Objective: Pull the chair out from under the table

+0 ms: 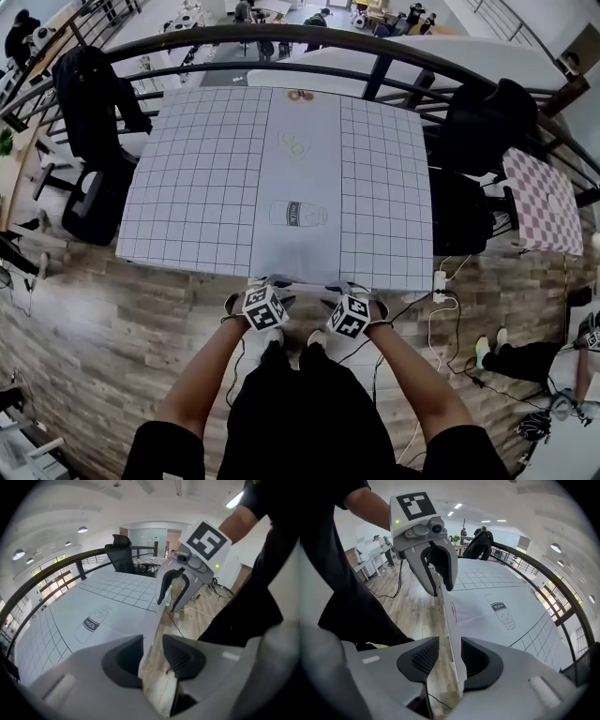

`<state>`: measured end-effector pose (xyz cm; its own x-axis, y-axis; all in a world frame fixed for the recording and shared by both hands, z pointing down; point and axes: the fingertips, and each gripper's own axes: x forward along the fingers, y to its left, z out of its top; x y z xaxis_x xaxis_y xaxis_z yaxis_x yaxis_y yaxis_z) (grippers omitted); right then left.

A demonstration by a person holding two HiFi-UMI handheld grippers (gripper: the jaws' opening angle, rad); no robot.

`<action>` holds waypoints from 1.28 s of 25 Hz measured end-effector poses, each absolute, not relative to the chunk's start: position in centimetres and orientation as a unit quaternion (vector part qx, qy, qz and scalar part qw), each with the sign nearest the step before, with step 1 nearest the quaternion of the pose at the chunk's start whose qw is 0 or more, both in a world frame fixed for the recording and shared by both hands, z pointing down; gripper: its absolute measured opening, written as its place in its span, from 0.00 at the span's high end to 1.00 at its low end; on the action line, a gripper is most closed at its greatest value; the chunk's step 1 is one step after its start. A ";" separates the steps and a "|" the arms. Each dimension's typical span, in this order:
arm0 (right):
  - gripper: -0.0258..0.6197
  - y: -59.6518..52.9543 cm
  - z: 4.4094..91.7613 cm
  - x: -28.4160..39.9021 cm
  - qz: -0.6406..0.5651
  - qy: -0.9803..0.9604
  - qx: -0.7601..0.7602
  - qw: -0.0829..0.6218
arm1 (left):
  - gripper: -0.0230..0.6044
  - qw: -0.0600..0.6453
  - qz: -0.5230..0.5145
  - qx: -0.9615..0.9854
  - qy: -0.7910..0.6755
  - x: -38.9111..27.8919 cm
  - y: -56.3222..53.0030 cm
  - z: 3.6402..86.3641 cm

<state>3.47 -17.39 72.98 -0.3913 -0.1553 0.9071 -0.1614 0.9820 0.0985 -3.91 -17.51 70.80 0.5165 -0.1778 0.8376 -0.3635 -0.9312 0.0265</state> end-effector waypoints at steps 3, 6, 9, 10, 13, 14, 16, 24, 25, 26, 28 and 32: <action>0.73 -17.7 74.0 3.3 0.001 -0.823 0.079 0.562 | 0.75 0.098 0.488 0.857 -0.134 -3.5 -17.2 72.2; 0.73 -18.0 74.5 3.2 0.015 -0.820 0.078 0.567 | 0.74 0.088 0.508 0.849 -0.115 -3.4 -17.1 72.7; 0.73 -18.2 75.2 3.5 0.025 -0.814 0.071 0.577 | 0.72 0.088 0.513 0.848 -0.102 -3.0 -17.1 72.9; 0.73 -18.3 75.4 3.5 0.027 -0.811 0.068 0.580 | 0.72 0.088 0.514 0.848 -0.099 -2.9 -17.3 72.9; 0.73 -18.3 76.0 3.5 0.036 -0.807 0.061 0.586 | 0.70 0.087 0.516 0.847 -0.092 -2.5 -17.9 73.1; 0.73 -18.4 76.2 3.4 0.036 -0.806 0.059 0.588 | 0.70 0.086 0.519 0.846 -0.087 -2.4 -18.1 73.3; 0.73 -18.5 76.3 3.4 0.036 -0.804 0.061 0.590 | 0.70 0.084 0.526 0.843 -0.076 -2.3 -18.1 73.9; 0.73 -18.2 78.0 3.4 0.024 -0.794 0.046 0.606 | 0.69 0.060 0.551 0.832 -0.037 -2.8 -17.4 75.9; 0.74 -18.3 78.2 3.5 0.019 -0.792 0.045 0.609 | 0.69 0.055 0.556 0.829 -0.033 -2.8 -17.4 76.2; 0.74 -18.3 78.4 3.5 0.012 -0.791 0.044 0.610 | 0.69 0.051 0.560 0.826 -0.030 -2.8 -17.4 76.4; 0.77 -18.4 78.8 3.3 -0.002 -0.789 0.040 0.613 | 0.69 0.050 0.567 0.822 -0.025 -2.9 -17.4 76.7; 0.77 -18.6 79.6 2.8 -0.010 -0.786 0.032 0.617 | 0.69 0.040 0.580 0.814 -0.005 -2.9 -17.4 77.6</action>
<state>2.76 -18.55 79.61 -0.2355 -0.0630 0.9698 -0.0372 0.9978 0.0557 -2.95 -17.36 77.64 0.3278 0.0389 0.9440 -0.0536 -0.9968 0.0597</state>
